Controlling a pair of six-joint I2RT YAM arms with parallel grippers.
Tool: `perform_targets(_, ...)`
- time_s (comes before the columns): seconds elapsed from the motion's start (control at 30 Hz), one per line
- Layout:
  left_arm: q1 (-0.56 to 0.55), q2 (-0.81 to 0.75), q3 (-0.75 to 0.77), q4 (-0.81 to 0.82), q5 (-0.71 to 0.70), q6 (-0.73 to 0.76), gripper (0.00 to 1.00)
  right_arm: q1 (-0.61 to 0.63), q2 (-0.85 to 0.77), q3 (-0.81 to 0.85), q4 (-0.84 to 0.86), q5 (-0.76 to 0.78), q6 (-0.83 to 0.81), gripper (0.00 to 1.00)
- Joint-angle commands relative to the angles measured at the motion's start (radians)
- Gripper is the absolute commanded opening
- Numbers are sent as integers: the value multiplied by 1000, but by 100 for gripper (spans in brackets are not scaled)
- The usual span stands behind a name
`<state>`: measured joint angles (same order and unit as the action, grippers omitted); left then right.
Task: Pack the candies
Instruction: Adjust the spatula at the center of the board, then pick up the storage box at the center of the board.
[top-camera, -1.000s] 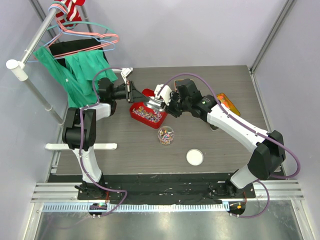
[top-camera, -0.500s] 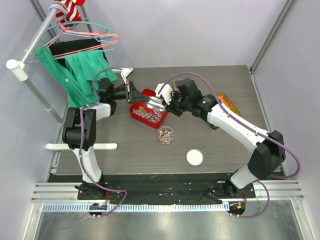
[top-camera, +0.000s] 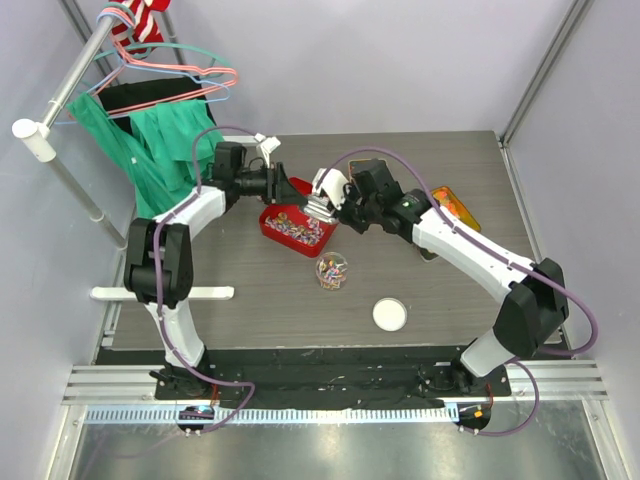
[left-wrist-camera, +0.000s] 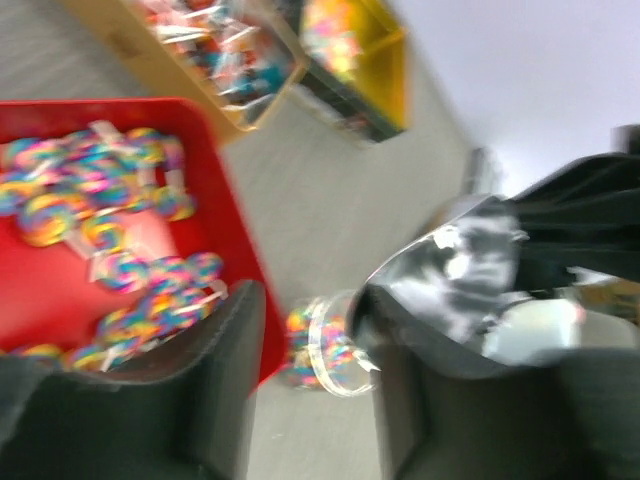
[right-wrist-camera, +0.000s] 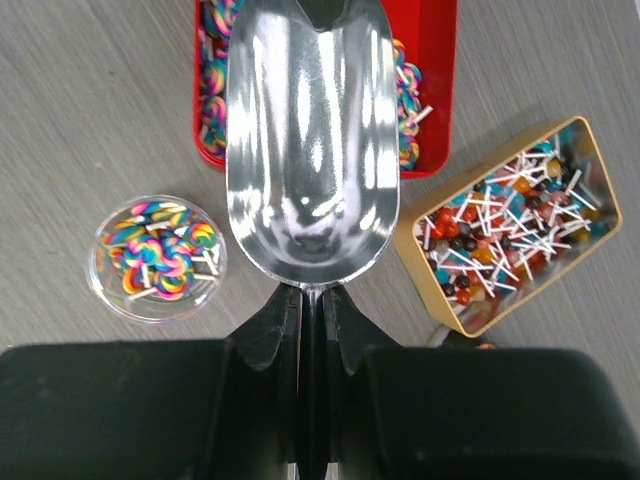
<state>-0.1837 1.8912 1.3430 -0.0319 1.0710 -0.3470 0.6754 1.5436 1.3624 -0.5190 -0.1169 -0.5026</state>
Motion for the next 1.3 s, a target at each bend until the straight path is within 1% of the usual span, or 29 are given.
perform_targets(0.0,32,11,21,-255,-492,259,67,9,-66,27,119,83,-43,1)
perform_targets(0.03,33,12,22,-258,-596,269,70,7,-68,26,119,104,-47,1)
perform_targets(0.07,35,20,27,-263,-643,276,75,7,-73,21,123,112,-53,1)
perform_targets(0.13,39,34,28,-269,-710,296,80,4,-76,18,128,112,-57,1)
perform_targets(0.17,38,37,28,-266,-767,302,82,4,-76,15,131,144,-59,1)
perform_targets(0.27,39,46,19,-246,-854,335,98,3,-74,7,132,151,-60,1)
perform_targets(0.5,39,29,15,-197,-941,436,100,3,-76,-16,143,152,-65,1)
perform_targets(0.63,36,55,28,-209,-935,474,98,4,-70,-20,146,155,-66,1)
perform_targets(0.73,26,91,57,-244,-941,520,92,3,-66,-26,146,158,-71,1)
perform_targets(0.77,23,109,71,-250,-945,528,88,4,-68,-29,146,158,-70,1)
perform_targets(0.93,1,157,117,-322,-938,580,81,4,-69,-40,148,158,-77,1)
perform_targets(1.0,1,181,142,-344,-921,588,76,4,-73,-43,149,157,-76,1)
perform_targets(1.03,1,189,162,-368,-918,588,71,4,-74,-46,151,157,-77,1)
perform_targets(1.13,0,215,188,-404,-901,595,59,4,-77,-55,155,160,-83,1)
perform_targets(1.17,0,218,202,-416,-890,595,50,4,-77,-60,158,164,-86,1)
perform_targets(1.23,0,235,217,-434,-878,597,40,3,-79,-62,165,175,-93,1)
perform_targets(1.27,0,239,235,-459,-872,600,25,4,-77,-62,163,184,-99,1)
